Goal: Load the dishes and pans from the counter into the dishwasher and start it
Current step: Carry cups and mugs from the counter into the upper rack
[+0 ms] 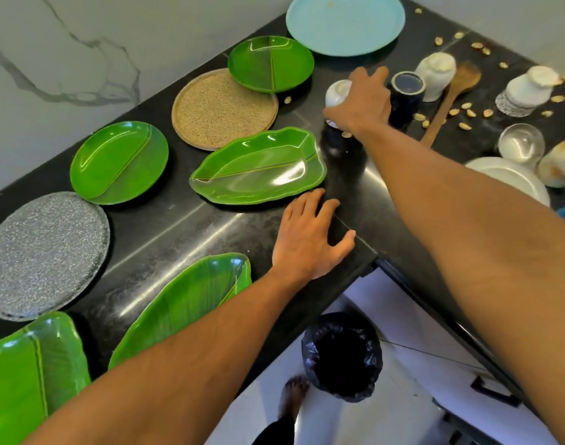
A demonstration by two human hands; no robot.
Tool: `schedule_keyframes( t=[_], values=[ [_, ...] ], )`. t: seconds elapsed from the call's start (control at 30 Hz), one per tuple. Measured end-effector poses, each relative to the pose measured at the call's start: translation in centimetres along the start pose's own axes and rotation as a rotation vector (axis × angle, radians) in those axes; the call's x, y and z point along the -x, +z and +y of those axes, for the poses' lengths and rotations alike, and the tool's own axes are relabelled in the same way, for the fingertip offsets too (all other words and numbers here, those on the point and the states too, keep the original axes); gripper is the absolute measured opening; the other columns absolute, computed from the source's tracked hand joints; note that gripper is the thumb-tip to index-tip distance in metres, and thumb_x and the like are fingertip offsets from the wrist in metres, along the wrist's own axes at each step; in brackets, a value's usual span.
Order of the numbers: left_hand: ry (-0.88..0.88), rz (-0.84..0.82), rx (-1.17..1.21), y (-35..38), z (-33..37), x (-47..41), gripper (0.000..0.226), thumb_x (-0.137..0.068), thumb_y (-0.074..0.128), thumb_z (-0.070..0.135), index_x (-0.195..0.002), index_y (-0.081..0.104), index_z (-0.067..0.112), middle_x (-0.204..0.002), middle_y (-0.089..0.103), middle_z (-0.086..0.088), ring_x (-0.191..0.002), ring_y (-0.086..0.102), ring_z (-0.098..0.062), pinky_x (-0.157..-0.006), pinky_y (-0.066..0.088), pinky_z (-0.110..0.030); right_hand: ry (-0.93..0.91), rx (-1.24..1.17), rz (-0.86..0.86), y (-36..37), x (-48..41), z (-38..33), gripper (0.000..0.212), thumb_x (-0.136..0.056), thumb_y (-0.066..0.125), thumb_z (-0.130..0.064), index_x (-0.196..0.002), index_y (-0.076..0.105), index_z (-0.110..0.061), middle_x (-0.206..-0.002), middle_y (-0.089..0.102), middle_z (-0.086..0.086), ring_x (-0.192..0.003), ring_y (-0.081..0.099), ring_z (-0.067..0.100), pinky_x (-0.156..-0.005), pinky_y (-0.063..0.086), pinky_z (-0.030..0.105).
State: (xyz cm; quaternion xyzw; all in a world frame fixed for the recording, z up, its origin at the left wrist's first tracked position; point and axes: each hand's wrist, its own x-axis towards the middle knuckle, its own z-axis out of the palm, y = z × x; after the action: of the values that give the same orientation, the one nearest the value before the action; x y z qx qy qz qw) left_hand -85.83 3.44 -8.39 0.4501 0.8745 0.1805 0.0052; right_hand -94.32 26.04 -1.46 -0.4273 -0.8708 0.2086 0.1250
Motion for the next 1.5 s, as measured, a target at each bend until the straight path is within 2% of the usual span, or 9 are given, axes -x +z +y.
schedule_keyframes(
  t=[0.27, 0.37, 0.57, 0.7, 0.83, 1.1, 1.27, 1.37, 1.5],
  values=[
    [0.022, 0.022, 0.024, 0.1, 0.3, -0.1, 0.058, -0.084, 0.054, 0.061, -0.124, 0.058, 0.02, -0.14, 0.049, -0.011, -0.132, 0.042, -0.028, -0.113, 0.031, -0.04, -0.042, -0.255, 0.169, -5.9, 10.2, 4.9, 0.068, -0.065, 0.074, -0.049, -0.125, 0.055, -0.026, -0.124, 0.053, 0.003, -0.112, 0.058, 0.027, -0.09, 0.039, 0.03],
    [0.063, 0.025, 0.014, -0.1, 0.4, 0.0, 0.052, -0.085, 0.055, 0.057, -0.117, 0.06, 0.016, -0.134, 0.053, -0.014, -0.127, 0.046, -0.031, -0.11, 0.034, -0.041, 0.0, -0.335, 0.21, -8.6, 16.6, 8.7, 0.071, -0.06, 0.078, -0.05, -0.123, 0.055, -0.026, -0.116, 0.063, 0.0, -0.104, 0.06, 0.023, -0.082, 0.045, 0.03],
    [0.165, 0.064, 0.075, 0.6, 4.0, 3.5, 0.032, -0.089, 0.048, 0.033, -0.103, 0.063, 0.008, -0.103, 0.06, -0.022, -0.098, 0.054, -0.04, -0.086, 0.043, -0.046, 0.157, -0.386, 0.24, -12.0, 34.5, 18.5, 0.072, -0.062, 0.08, -0.055, -0.125, 0.054, -0.031, -0.117, 0.064, -0.004, -0.103, 0.063, 0.021, -0.081, 0.053, 0.036],
    [0.27, 0.036, 0.135, 2.3, 9.6, 10.3, 0.025, -0.083, 0.066, 0.018, -0.105, 0.069, 0.008, -0.105, 0.064, -0.019, -0.098, 0.058, -0.039, -0.085, 0.045, -0.045, 0.275, -0.383, 0.274, -12.3, 47.1, 23.8, 0.072, -0.064, 0.083, -0.052, -0.127, 0.054, -0.036, -0.121, 0.062, -0.009, -0.108, 0.063, 0.02, -0.085, 0.053, 0.036],
    [0.314, -0.155, 0.234, 6.6, 16.6, 21.7, 0.013, -0.082, 0.07, 0.002, -0.094, 0.072, 0.001, -0.094, 0.068, -0.02, -0.082, 0.062, -0.039, -0.084, 0.04, -0.04, 0.376, -0.364, 0.174, -11.9, 60.2, 29.8, 0.075, -0.066, 0.081, -0.057, -0.132, 0.05, -0.04, -0.124, 0.059, -0.011, -0.11, 0.063, 0.026, -0.09, 0.053, 0.041],
    [0.447, -0.626, 0.327, 16.0, 30.6, 44.4, 0.023, -0.074, 0.054, 0.026, -0.079, 0.072, 0.012, -0.081, 0.07, -0.005, -0.074, 0.064, -0.03, -0.074, 0.05, -0.037, 0.652, -0.373, 0.217, -11.2, 82.0, 44.2, 0.076, -0.067, 0.081, -0.052, -0.135, 0.049, -0.038, -0.127, 0.056, -0.01, -0.111, 0.062, 0.025, -0.089, 0.053, 0.04],
    [0.291, -0.738, 0.38, 18.0, 38.6, 49.7, 0.012, -0.081, 0.068, 0.007, -0.091, 0.073, 0.012, -0.094, 0.072, -0.004, -0.076, 0.063, -0.024, -0.074, 0.042, -0.026, 0.879, -0.429, 0.349, -12.4, 87.0, 50.8, 0.077, -0.065, 0.084, -0.049, -0.133, 0.048, -0.038, -0.127, 0.059, -0.01, -0.112, 0.06, 0.021, -0.089, 0.052, 0.04],
    [0.207, -0.781, 0.429, 20.1, 41.9, 50.4, 0.021, -0.086, 0.067, 0.011, -0.106, 0.065, 0.014, -0.101, 0.065, 0.001, -0.094, 0.062, -0.019, -0.078, 0.039, -0.024, 0.981, -0.463, 0.451, -12.1, 87.5, 53.9, 0.081, -0.063, 0.088, -0.045, -0.133, 0.049, -0.034, -0.126, 0.06, -0.008, -0.109, 0.06, 0.019, -0.084, 0.055, 0.039],
    [0.058, -0.767, 0.515, 23.3, 46.6, 50.7, 0.036, -0.091, 0.067, 0.022, -0.121, 0.054, 0.008, -0.109, 0.06, -0.002, -0.096, 0.059, -0.019, -0.073, 0.04, -0.021, 1.07, -0.479, 0.45, -11.1, 86.9, 57.9, 0.081, -0.065, 0.091, -0.036, -0.134, 0.049, -0.032, -0.124, 0.06, -0.006, -0.102, 0.06, 0.016, -0.074, 0.051, 0.031]
  ],
)
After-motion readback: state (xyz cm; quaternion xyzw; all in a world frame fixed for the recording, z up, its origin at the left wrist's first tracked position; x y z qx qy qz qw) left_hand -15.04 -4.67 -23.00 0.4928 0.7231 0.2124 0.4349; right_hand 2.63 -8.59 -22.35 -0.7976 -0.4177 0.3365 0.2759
